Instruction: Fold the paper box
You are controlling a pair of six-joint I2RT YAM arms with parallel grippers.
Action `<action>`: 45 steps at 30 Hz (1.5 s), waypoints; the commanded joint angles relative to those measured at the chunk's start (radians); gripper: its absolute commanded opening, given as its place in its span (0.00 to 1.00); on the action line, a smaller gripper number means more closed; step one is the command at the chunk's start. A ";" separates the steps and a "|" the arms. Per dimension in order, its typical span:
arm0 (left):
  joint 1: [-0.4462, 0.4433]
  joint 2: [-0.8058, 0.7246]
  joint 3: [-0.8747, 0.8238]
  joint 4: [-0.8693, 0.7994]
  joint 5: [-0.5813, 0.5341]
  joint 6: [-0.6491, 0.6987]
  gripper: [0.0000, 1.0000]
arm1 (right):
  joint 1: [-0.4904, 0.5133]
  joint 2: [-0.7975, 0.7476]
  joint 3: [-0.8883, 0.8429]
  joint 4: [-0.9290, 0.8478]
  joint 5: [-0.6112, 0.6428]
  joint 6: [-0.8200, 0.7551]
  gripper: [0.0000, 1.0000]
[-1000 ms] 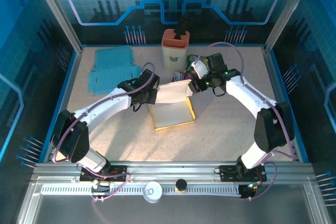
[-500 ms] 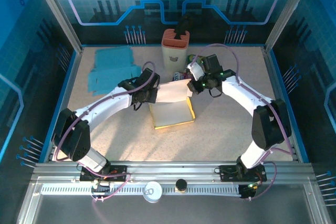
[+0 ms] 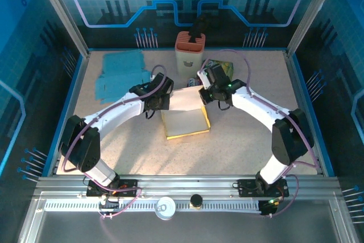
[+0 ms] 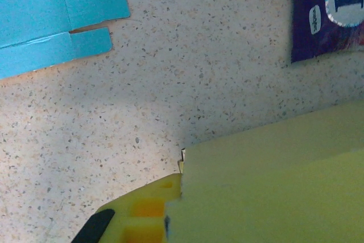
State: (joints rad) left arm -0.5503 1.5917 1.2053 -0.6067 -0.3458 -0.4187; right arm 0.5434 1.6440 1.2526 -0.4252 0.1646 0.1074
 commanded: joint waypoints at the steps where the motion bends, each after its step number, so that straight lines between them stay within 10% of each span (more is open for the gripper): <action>1: -0.008 -0.014 -0.022 0.132 0.064 -0.070 0.00 | 0.060 -0.083 -0.079 0.070 0.111 0.194 0.00; 19: -0.132 -0.154 -0.406 0.688 0.055 0.006 0.00 | 0.271 -0.354 -0.653 0.822 0.383 0.292 0.00; 29: -0.227 -0.153 -0.581 0.841 -0.070 0.023 0.00 | 0.350 -0.396 -0.732 0.717 0.446 0.394 0.02; 38: -0.272 -0.107 -0.581 0.782 -0.183 -0.041 0.00 | 0.351 -0.574 -0.662 0.223 0.275 0.669 0.66; 45: -0.306 -0.080 -0.584 0.782 -0.240 -0.072 0.00 | 0.333 -0.756 -0.657 0.023 0.054 0.733 0.80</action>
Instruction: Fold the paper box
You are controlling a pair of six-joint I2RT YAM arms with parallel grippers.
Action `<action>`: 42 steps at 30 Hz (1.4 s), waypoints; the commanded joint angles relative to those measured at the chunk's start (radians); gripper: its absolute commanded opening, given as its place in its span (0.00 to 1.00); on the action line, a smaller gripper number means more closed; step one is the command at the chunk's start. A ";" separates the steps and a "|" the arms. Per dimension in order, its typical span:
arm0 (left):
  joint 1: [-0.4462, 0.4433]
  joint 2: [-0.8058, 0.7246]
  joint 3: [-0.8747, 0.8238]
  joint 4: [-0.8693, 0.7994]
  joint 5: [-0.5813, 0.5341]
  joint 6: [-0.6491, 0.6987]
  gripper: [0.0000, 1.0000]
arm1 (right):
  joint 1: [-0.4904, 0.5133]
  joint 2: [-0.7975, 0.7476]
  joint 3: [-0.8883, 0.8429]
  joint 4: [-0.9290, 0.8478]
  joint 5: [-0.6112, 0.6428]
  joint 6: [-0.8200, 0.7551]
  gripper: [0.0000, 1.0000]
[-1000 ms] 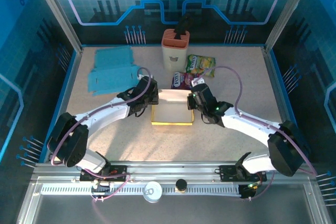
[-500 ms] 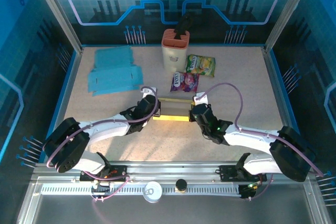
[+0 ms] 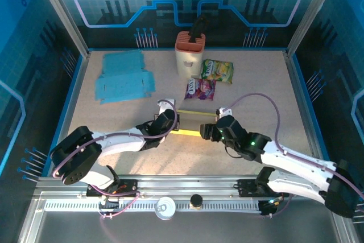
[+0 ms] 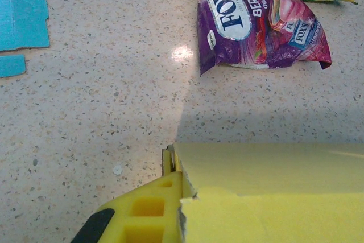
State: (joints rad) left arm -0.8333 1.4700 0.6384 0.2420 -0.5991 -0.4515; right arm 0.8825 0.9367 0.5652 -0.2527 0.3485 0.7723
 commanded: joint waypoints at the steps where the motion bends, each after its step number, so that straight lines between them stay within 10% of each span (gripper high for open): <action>1: -0.027 0.044 -0.017 -0.065 0.009 -0.041 0.00 | -0.011 -0.067 0.034 -0.160 -0.162 0.074 0.81; 11: -0.053 0.041 -0.025 -0.063 -0.029 -0.048 0.00 | -0.100 -0.178 0.250 -0.423 -0.276 0.156 0.82; 24: -0.118 0.059 -0.081 0.001 -0.069 -0.051 0.00 | -0.655 0.008 0.320 -0.351 -0.840 0.224 0.73; 42: -0.185 0.114 -0.088 0.008 -0.088 -0.123 0.03 | -0.657 0.227 0.179 -0.256 -0.867 0.124 0.60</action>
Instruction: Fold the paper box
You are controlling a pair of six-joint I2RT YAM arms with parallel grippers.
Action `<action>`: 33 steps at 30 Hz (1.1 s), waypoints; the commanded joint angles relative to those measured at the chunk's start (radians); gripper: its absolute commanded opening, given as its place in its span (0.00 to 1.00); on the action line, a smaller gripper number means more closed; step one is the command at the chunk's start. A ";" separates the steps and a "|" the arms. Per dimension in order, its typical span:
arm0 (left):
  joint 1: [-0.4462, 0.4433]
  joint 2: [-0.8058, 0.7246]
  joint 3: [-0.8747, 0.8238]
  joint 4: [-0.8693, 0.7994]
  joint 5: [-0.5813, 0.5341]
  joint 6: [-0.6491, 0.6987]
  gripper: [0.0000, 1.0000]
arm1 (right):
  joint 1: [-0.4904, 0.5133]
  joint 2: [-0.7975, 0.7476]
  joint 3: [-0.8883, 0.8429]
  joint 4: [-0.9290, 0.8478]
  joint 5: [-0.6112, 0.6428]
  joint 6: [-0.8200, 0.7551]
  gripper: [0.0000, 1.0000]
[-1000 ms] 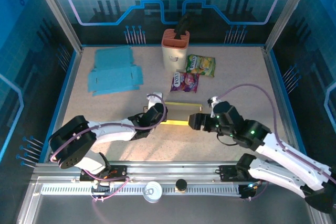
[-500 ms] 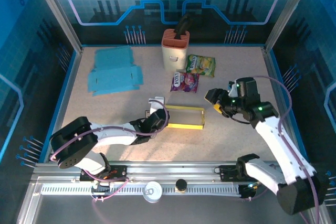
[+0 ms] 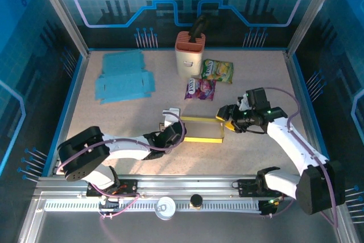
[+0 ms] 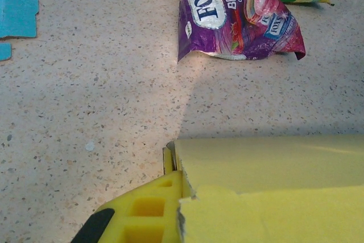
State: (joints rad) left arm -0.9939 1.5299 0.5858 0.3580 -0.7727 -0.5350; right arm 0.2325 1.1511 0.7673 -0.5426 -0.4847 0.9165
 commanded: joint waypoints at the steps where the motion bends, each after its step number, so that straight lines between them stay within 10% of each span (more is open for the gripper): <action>1: -0.026 0.055 -0.035 -0.108 0.084 -0.044 0.03 | -0.006 0.014 -0.030 0.039 -0.035 -0.022 0.59; 17: -0.035 -0.023 -0.090 -0.147 0.143 -0.151 0.35 | 0.034 0.002 -0.153 0.118 -0.014 0.000 0.53; 33: -0.048 -0.232 -0.171 -0.255 0.430 -0.260 0.75 | 0.064 0.010 -0.135 0.099 0.053 -0.017 0.49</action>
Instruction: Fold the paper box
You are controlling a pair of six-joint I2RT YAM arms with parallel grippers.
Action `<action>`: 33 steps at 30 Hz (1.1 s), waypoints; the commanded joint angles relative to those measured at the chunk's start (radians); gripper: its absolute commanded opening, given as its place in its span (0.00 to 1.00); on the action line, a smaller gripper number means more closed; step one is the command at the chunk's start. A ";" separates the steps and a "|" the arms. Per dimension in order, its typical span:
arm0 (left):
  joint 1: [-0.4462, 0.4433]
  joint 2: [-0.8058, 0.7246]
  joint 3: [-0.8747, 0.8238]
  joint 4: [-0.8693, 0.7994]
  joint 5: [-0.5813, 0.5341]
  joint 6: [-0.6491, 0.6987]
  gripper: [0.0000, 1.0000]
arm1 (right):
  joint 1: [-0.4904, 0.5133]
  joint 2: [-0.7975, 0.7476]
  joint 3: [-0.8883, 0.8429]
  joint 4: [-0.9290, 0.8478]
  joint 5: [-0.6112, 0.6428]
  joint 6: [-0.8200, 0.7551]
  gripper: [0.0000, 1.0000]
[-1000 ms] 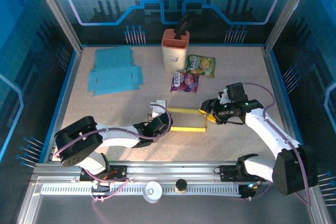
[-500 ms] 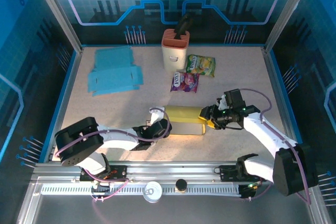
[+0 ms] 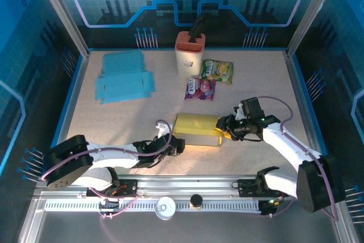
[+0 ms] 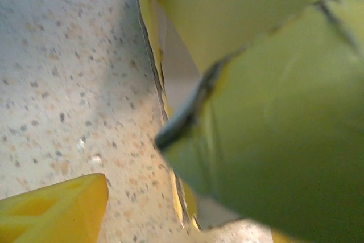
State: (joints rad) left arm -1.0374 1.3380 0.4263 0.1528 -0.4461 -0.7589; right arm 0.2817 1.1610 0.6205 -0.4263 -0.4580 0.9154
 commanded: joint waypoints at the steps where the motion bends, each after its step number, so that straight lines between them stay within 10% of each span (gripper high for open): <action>1: -0.003 -0.049 -0.012 -0.057 0.127 -0.041 0.75 | 0.015 0.003 0.012 -0.018 0.030 -0.017 0.48; 16: -0.004 -0.311 -0.043 -0.162 0.410 -0.095 0.77 | 0.018 0.026 0.040 -0.047 0.064 -0.060 0.47; 26: 0.000 -0.652 0.053 -0.459 0.391 -0.069 0.80 | 0.018 0.033 0.065 -0.079 0.084 -0.096 0.51; 33: 0.217 -0.642 0.223 -0.676 0.363 0.018 0.87 | 0.019 0.069 0.088 -0.097 0.088 -0.140 0.56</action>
State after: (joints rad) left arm -0.9215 0.6689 0.5873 -0.3840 -0.0746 -0.8005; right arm 0.2882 1.2106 0.6792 -0.4873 -0.3763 0.8154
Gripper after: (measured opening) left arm 0.857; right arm 0.554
